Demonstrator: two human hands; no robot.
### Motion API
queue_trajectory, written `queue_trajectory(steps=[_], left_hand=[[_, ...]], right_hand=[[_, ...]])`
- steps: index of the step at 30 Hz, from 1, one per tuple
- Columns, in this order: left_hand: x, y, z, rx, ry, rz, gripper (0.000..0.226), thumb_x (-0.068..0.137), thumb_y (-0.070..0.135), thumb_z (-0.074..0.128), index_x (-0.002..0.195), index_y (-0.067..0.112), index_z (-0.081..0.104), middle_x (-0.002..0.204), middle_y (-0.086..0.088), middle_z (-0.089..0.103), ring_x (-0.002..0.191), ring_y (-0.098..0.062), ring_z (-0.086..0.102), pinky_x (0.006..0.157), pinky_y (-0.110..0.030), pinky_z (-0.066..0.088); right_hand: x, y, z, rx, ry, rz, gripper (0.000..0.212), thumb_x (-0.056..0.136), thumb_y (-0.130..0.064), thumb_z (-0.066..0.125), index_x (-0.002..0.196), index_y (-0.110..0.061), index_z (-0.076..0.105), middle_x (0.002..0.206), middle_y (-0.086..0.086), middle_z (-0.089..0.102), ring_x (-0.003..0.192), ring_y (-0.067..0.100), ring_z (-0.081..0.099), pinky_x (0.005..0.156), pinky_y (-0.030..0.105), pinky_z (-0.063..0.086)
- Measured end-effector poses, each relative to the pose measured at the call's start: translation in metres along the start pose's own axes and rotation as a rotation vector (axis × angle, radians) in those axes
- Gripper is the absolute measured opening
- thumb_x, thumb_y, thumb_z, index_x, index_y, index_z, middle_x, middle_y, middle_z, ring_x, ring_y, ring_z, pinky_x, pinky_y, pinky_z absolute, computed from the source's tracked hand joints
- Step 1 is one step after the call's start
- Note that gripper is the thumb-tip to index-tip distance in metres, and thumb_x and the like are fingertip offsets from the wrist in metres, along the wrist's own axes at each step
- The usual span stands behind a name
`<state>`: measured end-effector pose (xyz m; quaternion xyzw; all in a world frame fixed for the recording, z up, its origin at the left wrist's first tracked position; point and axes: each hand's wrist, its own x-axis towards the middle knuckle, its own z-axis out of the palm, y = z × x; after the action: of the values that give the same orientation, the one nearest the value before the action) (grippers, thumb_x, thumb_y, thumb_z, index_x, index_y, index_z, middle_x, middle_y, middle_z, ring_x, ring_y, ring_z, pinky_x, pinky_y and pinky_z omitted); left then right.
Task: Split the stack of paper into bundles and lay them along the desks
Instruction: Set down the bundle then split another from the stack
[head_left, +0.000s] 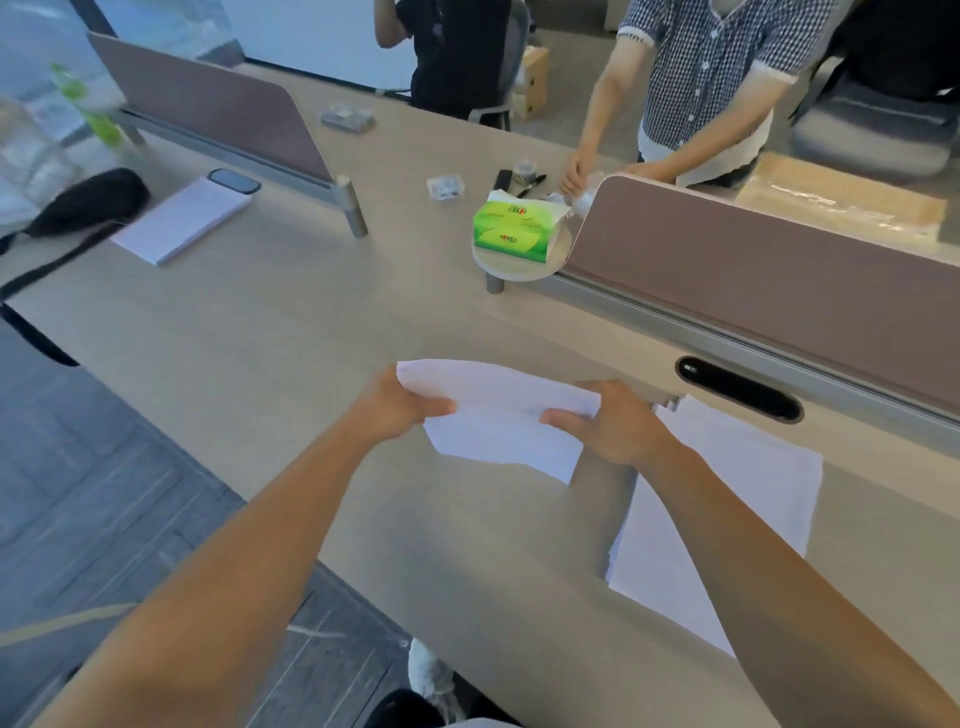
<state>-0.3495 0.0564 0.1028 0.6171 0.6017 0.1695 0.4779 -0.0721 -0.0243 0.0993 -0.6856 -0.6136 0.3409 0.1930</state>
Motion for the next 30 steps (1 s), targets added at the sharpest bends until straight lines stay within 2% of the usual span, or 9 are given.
queue_trajectory(steps=[3,8,12,15,17,19,25,27,30], left_hand=[[0.002,0.0,-0.003,0.085,0.031,-0.06,0.038,0.06,0.039,0.087,0.088,0.019,0.069,0.076,0.004,0.068,0.06,-0.01,0.063,0.058,-0.025,0.05],[-0.001,0.002,-0.024,0.138,0.062,-0.048,0.04,0.055,0.047,0.085,0.079,0.02,0.069,0.076,-0.004,0.07,0.066,-0.022,0.064,0.072,-0.04,0.055],[-0.009,-0.002,-0.052,0.14,0.017,0.088,0.038,0.062,0.045,0.083,0.097,0.034,0.07,0.097,0.012,0.072,0.093,-0.012,0.068,0.087,-0.038,0.054],[-0.019,-0.013,-0.076,0.032,-0.014,0.166,0.046,0.065,0.056,0.075,0.104,0.032,0.072,0.106,0.013,0.073,0.102,-0.009,0.068,0.094,-0.04,0.052],[-0.03,-0.021,-0.092,-0.058,0.02,0.193,0.039,0.07,0.062,0.068,0.095,0.032,0.074,0.1,0.013,0.075,0.097,-0.007,0.07,0.088,-0.036,0.054],[-0.04,-0.029,-0.108,-0.129,0.084,0.22,0.038,0.071,0.068,0.059,0.081,0.034,0.074,0.088,0.013,0.075,0.086,-0.008,0.072,0.076,-0.033,0.055],[-0.049,-0.066,-0.177,-0.251,0.326,0.28,0.035,0.093,0.045,0.055,0.068,0.023,0.067,0.056,0.018,0.067,0.055,0.002,0.065,0.058,-0.024,0.054],[-0.054,-0.079,-0.209,-0.277,0.352,0.319,0.034,0.096,0.037,0.054,0.068,0.021,0.064,0.047,0.018,0.062,0.045,0.005,0.058,0.048,-0.015,0.047],[-0.057,-0.105,-0.256,-0.299,0.359,0.289,0.038,0.095,0.041,0.054,0.067,0.017,0.064,0.047,0.014,0.059,0.041,0.005,0.055,0.044,-0.014,0.043]], right_hand=[[0.004,0.002,-0.001,-0.006,0.025,-0.068,0.068,0.079,-0.066,0.058,0.077,0.002,0.058,0.06,0.01,0.049,0.055,0.027,0.043,0.053,0.039,0.034],[0.013,-0.017,-0.007,0.041,0.051,-0.119,0.064,0.085,-0.053,0.064,0.063,0.002,0.042,0.058,0.006,0.027,0.054,0.018,0.025,0.054,0.033,0.022],[0.019,-0.044,-0.01,0.077,0.019,-0.121,0.08,0.076,-0.068,0.064,0.093,0.01,0.06,0.071,0.031,0.048,0.055,0.028,0.037,0.056,0.032,0.027],[0.023,-0.075,-0.013,0.179,-0.008,-0.129,0.055,0.076,-0.057,0.072,0.092,-0.004,0.07,0.092,0.023,0.069,0.066,0.027,0.061,0.063,0.036,0.045],[0.024,-0.103,-0.014,0.246,-0.022,-0.184,0.021,0.083,-0.04,0.075,0.099,-0.027,0.074,0.096,-0.001,0.077,0.088,0.016,0.072,0.079,0.036,0.055],[0.027,-0.131,-0.008,0.334,-0.063,-0.248,0.022,0.087,-0.028,0.073,0.107,-0.037,0.069,0.103,-0.013,0.076,0.096,0.008,0.072,0.079,0.032,0.058],[0.041,-0.225,0.036,0.454,-0.09,-0.24,0.033,0.084,-0.029,0.075,0.116,-0.028,0.064,0.106,0.004,0.074,0.088,0.022,0.067,0.062,0.038,0.051],[0.045,-0.267,0.054,0.419,-0.056,-0.252,0.037,0.082,-0.032,0.075,0.117,-0.025,0.065,0.1,0.002,0.074,0.078,0.016,0.067,0.054,0.029,0.046],[0.05,-0.322,0.085,0.381,0.024,-0.225,0.011,0.09,-0.03,0.069,0.08,-0.031,0.075,0.069,-0.017,0.07,0.058,-0.005,0.062,0.053,0.02,0.043]])
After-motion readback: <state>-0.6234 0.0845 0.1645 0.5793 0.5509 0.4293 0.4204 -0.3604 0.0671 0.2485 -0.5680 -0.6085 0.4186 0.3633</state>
